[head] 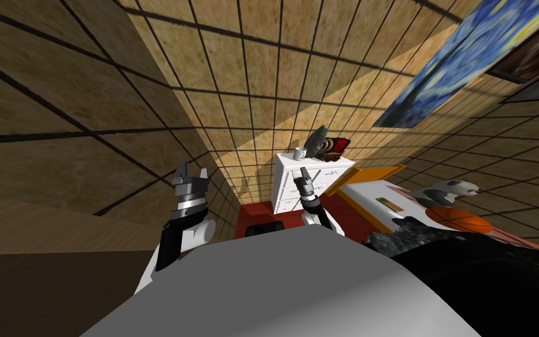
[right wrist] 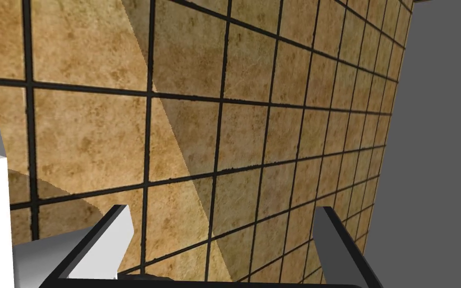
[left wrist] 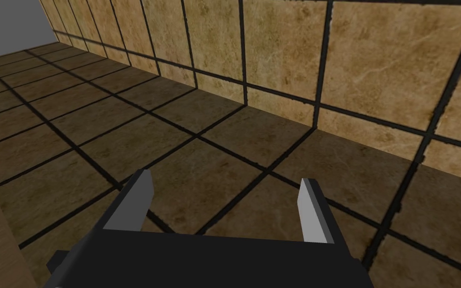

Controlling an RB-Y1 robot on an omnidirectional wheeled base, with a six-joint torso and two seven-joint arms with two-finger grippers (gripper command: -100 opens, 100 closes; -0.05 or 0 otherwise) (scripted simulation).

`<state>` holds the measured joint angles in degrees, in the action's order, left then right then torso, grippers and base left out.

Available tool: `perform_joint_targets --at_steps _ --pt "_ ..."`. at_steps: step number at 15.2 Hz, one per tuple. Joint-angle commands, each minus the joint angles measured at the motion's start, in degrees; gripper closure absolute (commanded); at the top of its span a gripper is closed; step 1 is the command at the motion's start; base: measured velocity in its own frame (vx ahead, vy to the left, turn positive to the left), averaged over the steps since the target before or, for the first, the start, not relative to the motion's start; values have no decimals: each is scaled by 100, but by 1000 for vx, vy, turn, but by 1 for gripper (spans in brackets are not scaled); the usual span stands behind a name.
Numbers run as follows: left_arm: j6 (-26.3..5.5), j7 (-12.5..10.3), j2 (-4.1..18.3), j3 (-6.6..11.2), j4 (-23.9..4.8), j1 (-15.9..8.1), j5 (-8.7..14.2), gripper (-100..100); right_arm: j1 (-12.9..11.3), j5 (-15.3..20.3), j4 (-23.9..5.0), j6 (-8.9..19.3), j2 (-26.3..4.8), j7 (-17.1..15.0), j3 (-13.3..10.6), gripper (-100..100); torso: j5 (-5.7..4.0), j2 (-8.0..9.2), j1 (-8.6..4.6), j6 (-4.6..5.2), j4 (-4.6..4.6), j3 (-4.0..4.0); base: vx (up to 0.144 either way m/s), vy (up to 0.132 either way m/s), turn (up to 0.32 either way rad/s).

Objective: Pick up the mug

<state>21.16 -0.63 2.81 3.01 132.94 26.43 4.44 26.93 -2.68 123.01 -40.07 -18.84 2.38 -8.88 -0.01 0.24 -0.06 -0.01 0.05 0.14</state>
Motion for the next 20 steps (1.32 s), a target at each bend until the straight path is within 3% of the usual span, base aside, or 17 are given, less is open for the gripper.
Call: perform_joint_targets --at_steps 1,2,5,6,9,10,13,14,17,18,20 --pt "0 0 0 0 0 0 0 0 -19 26 -36 -43 -269 50 -54 -100 0 0 0 0 0 0 -42 -7 7" --pt "0 0 0 0 0 0 0 0 -115 75 -173 -146 -410 157 -173 -100 0 -3 0 1 0 -1 -53 -13 23" --pt "0 0 0 0 0 0 0 0 -115 75 -173 -146 -718 157 -173 -100 0 -2 -2 0 0 -1 -44 -12 16" --pt "0 0 0 0 0 0 0 0 -219 127 -321 -254 -891 274 -299 -100 0 -8 -1 1 -1 -4 -30 -2 35" --pt "0 0 0 0 0 0 0 0 -219 127 -321 -254 -1197 274 -299 -100 0 -9 1 0 -2 -5 -32 -6 18" --pt "0 0 0 0 0 1 0 0 -330 181 -480 -365 -1377 399 -431 -100 0 -12 1 1 -2 -7 -32 -5 40" --pt "0 0 0 0 0 0 0 0 -330 181 -480 -365 -1701 399 -431 -100 1 -11 1 0 -2 -6 -30 -5 26" --pt "0 0 0 0 0 1 0 0 -446 237 -648 -480 -1871 533 -570 -100 0 -14 1 1 -3 -8 -30 -6 44" --pt "0 0 0 0 0 0 0 0 -446 237 -648 -480 -2229 533 -570 -100 0 -12 0 0 -2 -7 -29 -6 30" --pt "0 0 0 0 0 1 0 0 -567 295 -824 -596 -2365 675 -714 -100 1 -15 1 1 -3 -8 -25 -3 43" --pt "0 0 0 0 0 0 0 0 -567 295 -824 -596 -2624 675 -714 -100 1 -14 2 -1 -3 -8 -29 -4 59"
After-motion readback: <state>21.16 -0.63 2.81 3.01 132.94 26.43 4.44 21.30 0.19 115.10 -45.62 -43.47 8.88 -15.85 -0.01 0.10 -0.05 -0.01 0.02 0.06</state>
